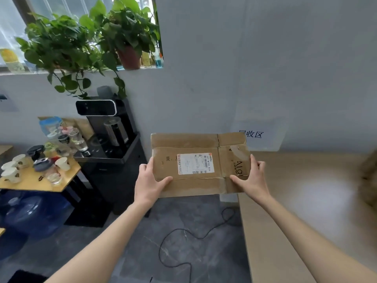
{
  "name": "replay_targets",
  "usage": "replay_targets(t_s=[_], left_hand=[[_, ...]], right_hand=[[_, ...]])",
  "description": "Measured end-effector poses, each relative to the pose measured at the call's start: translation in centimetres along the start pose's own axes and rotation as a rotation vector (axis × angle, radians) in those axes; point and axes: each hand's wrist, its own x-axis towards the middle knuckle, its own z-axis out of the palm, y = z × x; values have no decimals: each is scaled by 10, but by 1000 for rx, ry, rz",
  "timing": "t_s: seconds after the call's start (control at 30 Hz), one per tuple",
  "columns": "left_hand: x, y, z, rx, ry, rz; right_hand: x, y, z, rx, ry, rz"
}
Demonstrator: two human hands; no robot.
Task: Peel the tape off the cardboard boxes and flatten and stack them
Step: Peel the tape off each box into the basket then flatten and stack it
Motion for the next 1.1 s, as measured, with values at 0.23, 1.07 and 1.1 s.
replay_targets(t_s=[0.23, 1.07, 1.1], left_hand=[[87, 61, 95, -113, -151, 110], [209, 70, 445, -37, -708, 108], [209, 69, 458, -21, -710, 88]], right_hand=[[55, 31, -70, -178, 195, 103], [208, 276, -72, -384, 142, 616], [221, 290, -71, -388, 119, 618]])
